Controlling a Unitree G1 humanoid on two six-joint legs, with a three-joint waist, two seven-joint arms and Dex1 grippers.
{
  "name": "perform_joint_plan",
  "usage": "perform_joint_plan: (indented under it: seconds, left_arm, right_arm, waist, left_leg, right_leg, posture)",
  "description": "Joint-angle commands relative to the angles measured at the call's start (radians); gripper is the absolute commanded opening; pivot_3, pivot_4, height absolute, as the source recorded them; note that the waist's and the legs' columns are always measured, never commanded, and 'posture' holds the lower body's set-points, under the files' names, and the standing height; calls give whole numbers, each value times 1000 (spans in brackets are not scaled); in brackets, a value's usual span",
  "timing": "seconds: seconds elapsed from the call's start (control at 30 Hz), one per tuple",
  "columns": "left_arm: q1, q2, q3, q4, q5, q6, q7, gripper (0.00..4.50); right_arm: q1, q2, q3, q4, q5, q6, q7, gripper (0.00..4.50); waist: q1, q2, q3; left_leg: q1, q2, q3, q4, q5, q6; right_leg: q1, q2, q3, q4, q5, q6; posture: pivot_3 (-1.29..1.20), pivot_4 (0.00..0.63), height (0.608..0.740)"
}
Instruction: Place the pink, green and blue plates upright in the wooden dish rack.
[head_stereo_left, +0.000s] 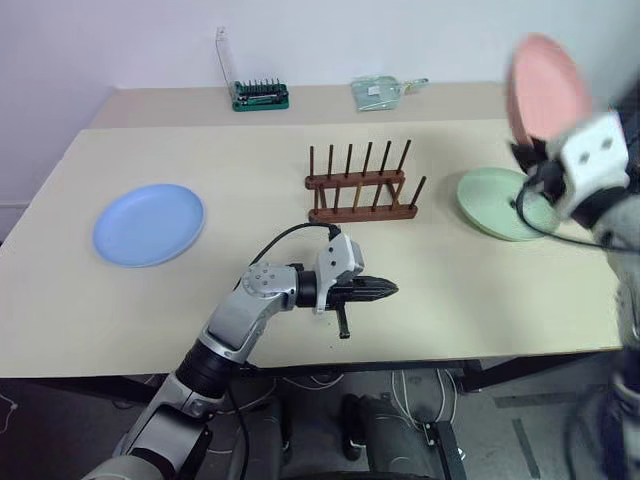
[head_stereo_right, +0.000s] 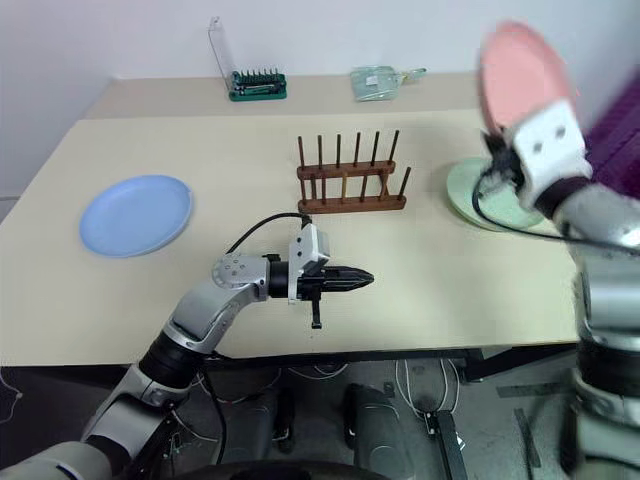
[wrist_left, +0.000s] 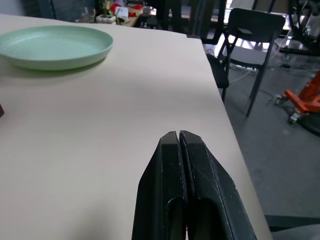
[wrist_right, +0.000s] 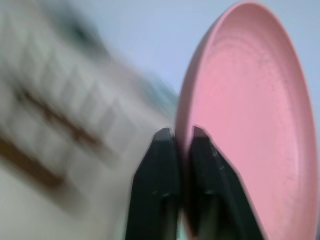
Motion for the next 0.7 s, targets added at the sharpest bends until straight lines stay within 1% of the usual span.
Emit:
perform_joint_plan:
  seconds: [0.03,0.1,0.17,0.27,0.33,0.43,0.6,0.7]
  left_arm:
    - [-6,-3,22,-18,-5,-21,14,0]
    - [-2,-3,37,-31,-13,-20,26,0]
    - [4,0,50,-44,-17,-25,39,0]
    - [21,10,77,-72,-27,-9,61,0]
    - [40,23,87,-93,-29,4,74,0]
    - [66,39,97,-122,-35,17,84,0]
    - [81,52,102,-142,-41,30,95,0]
    - [78,52,99,-143,-43,32,99,0]
  right_arm:
    - [-158,57,-59,107,221,129,28,27]
    - [-273,91,-73,288,251,168,-1,27]
    - [-350,100,-82,434,252,188,-30,27]
    - [-398,89,-70,583,221,162,-34,27]
    - [-404,81,-57,629,207,139,-17,27]
    - [-423,84,-74,686,227,162,-18,27]
    - [-417,75,-59,710,219,183,-9,27]
    - [-421,70,-71,754,220,196,-14,27]
  waist:
    - [14,0,0]
    - [19,0,0]
    - [27,0,0]
    - [27,0,0]
    - [25,1,0]
    - [23,1,0]
    - [23,1,0]
    - [24,1,0]
  left_leg:
    - [0,0,0,0,0,0]
    - [-1,1,1,1,0,0]
    - [-1,0,2,1,0,0]
    - [-2,0,3,2,0,0]
    - [-3,-1,4,1,-1,1]
    - [-3,-1,5,0,-1,1]
    - [-2,0,4,0,0,1]
    - [-2,0,4,0,0,1]
  right_leg:
    - [0,0,-1,0,0,0]
    - [0,-2,-1,0,-1,-4]
    - [0,-4,-1,-1,0,-7]
    - [1,-6,-1,-2,0,-7]
    - [0,-7,-1,-3,0,-6]
    - [-1,-6,0,-3,3,-3]
    - [-2,-3,0,0,3,-3]
    - [-1,-3,0,0,2,-3]
  posture:
    - [0,150,730]
    - [0,150,730]
    - [0,150,730]
    - [0,150,730]
    - [0,150,730]
    - [0,150,730]
    - [0,150,730]
    - [0,150,730]
